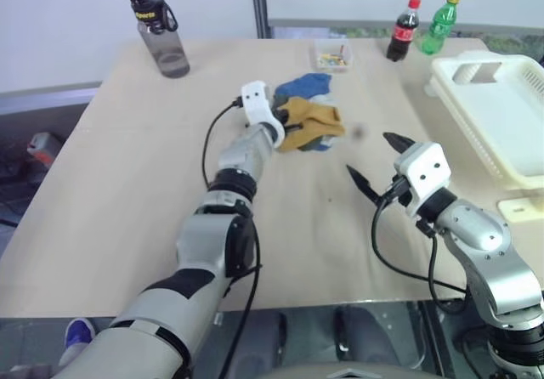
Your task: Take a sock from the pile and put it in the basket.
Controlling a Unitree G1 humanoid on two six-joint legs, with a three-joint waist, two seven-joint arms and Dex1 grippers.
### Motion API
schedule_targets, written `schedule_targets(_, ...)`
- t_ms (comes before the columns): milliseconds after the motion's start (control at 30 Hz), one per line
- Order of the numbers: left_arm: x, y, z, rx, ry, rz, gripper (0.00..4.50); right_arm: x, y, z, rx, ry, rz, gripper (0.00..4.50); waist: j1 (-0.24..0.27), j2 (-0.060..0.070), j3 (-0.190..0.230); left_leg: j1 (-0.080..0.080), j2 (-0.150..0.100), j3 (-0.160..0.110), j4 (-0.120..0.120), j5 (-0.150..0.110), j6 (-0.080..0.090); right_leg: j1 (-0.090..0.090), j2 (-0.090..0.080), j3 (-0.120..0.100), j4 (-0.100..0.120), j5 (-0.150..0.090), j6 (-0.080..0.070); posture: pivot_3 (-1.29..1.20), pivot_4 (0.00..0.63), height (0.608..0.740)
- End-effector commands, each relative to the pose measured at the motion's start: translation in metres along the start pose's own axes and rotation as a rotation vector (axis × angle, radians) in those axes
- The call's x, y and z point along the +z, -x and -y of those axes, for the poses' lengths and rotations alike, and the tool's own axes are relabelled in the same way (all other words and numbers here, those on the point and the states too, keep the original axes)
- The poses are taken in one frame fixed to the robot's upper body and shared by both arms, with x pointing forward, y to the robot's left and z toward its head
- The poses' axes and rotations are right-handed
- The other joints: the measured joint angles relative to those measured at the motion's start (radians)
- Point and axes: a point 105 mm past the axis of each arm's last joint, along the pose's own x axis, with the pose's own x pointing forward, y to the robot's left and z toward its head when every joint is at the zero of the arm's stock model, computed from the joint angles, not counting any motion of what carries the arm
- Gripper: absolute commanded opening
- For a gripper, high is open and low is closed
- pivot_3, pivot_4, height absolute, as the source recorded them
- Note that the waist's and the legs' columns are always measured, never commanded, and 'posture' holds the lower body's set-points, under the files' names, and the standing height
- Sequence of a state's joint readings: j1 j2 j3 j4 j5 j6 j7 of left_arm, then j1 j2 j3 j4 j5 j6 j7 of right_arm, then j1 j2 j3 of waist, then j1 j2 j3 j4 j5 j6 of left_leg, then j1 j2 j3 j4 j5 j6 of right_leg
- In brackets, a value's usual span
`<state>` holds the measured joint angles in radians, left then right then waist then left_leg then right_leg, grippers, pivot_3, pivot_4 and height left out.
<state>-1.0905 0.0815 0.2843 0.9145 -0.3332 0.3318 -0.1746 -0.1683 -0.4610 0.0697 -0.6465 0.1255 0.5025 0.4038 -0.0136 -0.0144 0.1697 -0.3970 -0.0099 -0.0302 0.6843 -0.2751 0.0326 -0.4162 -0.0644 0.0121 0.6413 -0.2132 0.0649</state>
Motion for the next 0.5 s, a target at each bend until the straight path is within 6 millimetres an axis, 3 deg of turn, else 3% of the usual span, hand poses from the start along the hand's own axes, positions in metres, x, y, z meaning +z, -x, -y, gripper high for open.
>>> schedule_targets(33, 0.015, 0.009, -0.002, -0.016, -0.024, 0.037, 0.06, 0.011, 0.004, 0.005, -0.031, 0.019, 0.045, 4.50, 0.000, 0.000, 0.000, 0.000, 0.000, 0.000, 0.000, 0.000, 0.000, 0.000, 0.000, 0.000, 0.000, 0.000, 0.000, 0.00, 0.150, 0.740)
schedule_targets(67, 0.014, 0.012, -0.008, 0.018, -0.102, 0.032, 0.06, 0.011, 0.004, 0.005, -0.030, 0.018, 0.045, 4.50, 0.000, 0.000, 0.000, 0.000, 0.000, 0.000, 0.000, 0.000, 0.000, 0.000, 0.000, 0.000, 0.000, 0.000, 0.000, 0.00, 0.150, 0.740)
schedule_targets(167, 0.009, 0.013, -0.014, 0.079, -0.137, 0.019, 0.83, 0.010, 0.002, 0.004, -0.024, 0.014, 0.047, 4.50, 0.002, 0.000, 0.000, 0.001, 0.000, 0.000, 0.000, 0.000, -0.001, 0.000, 0.000, 0.000, 0.001, 0.000, 0.000, 0.00, 0.150, 0.740)
schedule_targets(300, 0.007, 0.005, -0.010, 0.146, -0.167, 0.016, 2.78, 0.011, 0.000, 0.004, -0.018, 0.013, 0.053, 4.50, 0.016, -0.001, 0.000, 0.000, -0.001, -0.001, 0.001, 0.000, 0.000, 0.000, 0.000, -0.001, 0.001, 0.000, 0.000, 0.00, 0.150, 0.740)
schedule_targets(500, -0.003, -0.008, 0.002, 0.184, -0.153, -0.013, 2.78, 0.012, 0.000, 0.005, -0.015, 0.018, 0.052, 4.50, 0.025, -0.001, 0.001, 0.000, -0.001, -0.001, 0.000, 0.000, -0.001, 0.000, -0.001, -0.002, 0.000, 0.000, 0.000, 0.00, 0.150, 0.740)
